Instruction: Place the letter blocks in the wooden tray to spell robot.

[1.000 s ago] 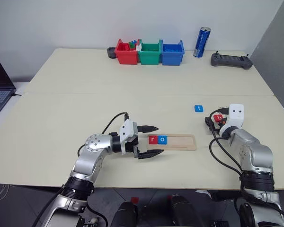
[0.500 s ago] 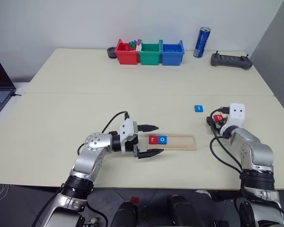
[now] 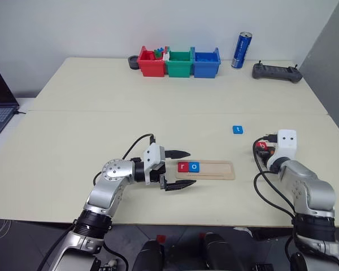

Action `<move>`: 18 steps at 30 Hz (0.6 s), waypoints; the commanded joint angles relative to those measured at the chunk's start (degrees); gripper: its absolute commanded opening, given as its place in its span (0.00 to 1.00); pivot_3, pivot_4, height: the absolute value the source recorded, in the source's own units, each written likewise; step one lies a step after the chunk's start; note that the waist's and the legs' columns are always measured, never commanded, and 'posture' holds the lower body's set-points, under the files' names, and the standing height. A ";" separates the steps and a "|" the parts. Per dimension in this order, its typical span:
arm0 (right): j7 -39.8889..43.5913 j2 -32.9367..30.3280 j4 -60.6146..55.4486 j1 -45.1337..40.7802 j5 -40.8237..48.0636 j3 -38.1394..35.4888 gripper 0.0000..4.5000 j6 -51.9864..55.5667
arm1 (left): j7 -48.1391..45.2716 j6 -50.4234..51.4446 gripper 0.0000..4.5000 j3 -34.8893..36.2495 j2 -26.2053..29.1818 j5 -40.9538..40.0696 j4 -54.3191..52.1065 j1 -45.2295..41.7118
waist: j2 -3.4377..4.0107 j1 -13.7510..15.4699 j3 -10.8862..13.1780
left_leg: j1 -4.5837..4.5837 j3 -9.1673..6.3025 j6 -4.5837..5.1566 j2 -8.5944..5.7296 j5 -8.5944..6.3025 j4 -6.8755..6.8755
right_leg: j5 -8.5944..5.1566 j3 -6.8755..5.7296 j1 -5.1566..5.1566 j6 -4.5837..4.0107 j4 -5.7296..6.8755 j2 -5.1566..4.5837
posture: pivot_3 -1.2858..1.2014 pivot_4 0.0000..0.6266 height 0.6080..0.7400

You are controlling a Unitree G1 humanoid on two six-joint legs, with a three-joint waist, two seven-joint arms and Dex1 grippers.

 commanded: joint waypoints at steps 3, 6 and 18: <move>-3.90 3.49 -22.35 6.49 2.69 -1.74 0.32 15.95 | -0.59 -0.19 1.00 -0.04 0.75 -1.44 -3.31 0.99 | 0.00 0.00 0.00 | 0.00 -0.03 0.00 0.02 0.00 -0.02 | -0.01 -0.01 -0.01 -0.02 0.00 0.01 | 0.52 0.24 1.00; -5.20 6.86 -30.16 9.77 2.80 -0.60 0.32 23.72 | -0.61 -0.12 1.00 -0.07 0.88 -1.33 -3.49 1.27 | 0.00 0.03 0.00 | -0.01 -0.03 0.00 0.01 0.00 -0.02 | -0.02 -0.01 -0.01 -0.02 -0.01 0.01 | 0.52 0.24 1.00; -5.57 10.58 -33.62 9.93 0.68 0.62 0.55 31.01 | -0.63 0.11 1.00 -0.40 0.29 -0.93 -2.49 -0.08 | 0.00 0.00 0.00 | -0.01 -0.03 0.00 0.02 0.00 -0.04 | -0.04 -0.05 0.00 -0.01 -0.09 0.01 | 0.52 0.24 1.00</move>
